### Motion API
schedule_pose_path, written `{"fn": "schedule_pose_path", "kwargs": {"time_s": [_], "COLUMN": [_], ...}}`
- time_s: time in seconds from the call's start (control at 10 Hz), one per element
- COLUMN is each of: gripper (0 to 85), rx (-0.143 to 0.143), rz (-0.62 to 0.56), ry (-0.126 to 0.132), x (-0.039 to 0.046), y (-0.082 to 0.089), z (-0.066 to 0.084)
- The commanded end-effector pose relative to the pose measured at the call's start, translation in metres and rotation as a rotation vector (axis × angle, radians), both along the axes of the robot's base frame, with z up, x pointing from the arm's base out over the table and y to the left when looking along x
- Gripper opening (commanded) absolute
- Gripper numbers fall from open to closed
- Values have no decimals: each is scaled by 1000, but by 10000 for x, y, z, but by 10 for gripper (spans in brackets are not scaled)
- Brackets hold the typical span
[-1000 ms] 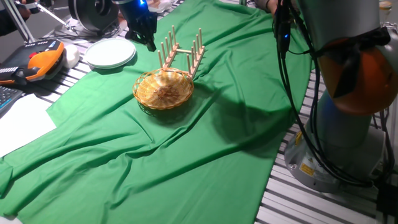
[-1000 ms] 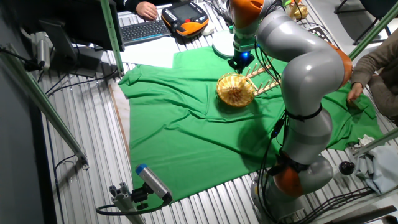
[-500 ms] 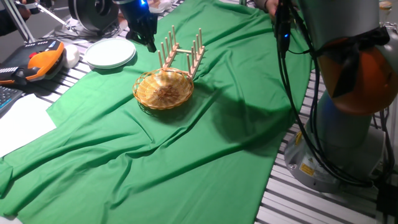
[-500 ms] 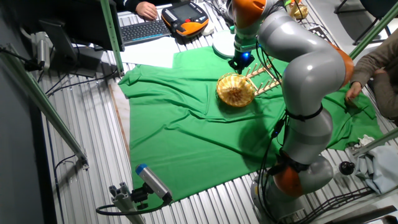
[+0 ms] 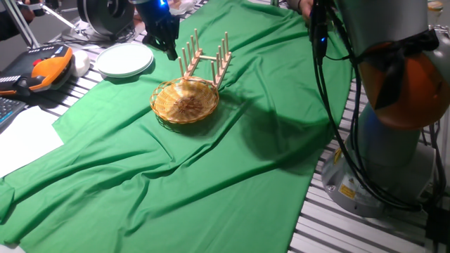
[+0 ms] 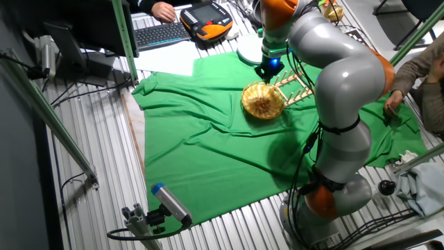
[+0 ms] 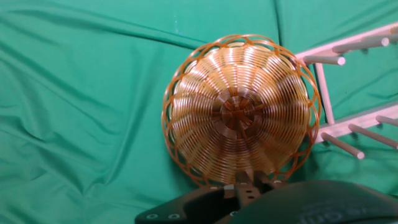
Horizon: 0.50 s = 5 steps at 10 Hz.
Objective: Take the dish off the dish rack
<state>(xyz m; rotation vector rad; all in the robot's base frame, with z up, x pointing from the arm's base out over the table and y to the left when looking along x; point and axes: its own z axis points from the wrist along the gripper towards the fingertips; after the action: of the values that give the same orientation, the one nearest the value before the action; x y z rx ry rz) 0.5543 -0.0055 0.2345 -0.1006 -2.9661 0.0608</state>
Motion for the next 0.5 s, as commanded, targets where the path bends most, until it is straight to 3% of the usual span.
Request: {"fn": "schedule_pose_path", "kwargs": {"time_s": [0.0, 0.2, 0.3, 0.4], "gripper": [0, 0, 0, 170], "rx": [12, 25, 19, 5], "rz": [7, 12, 6, 4], "ry": [-3, -24, -15, -20], "x": [3, -9, -7, -7], "y": [-4, 4, 4, 4], "z": [-5, -22, -18, -17]}}
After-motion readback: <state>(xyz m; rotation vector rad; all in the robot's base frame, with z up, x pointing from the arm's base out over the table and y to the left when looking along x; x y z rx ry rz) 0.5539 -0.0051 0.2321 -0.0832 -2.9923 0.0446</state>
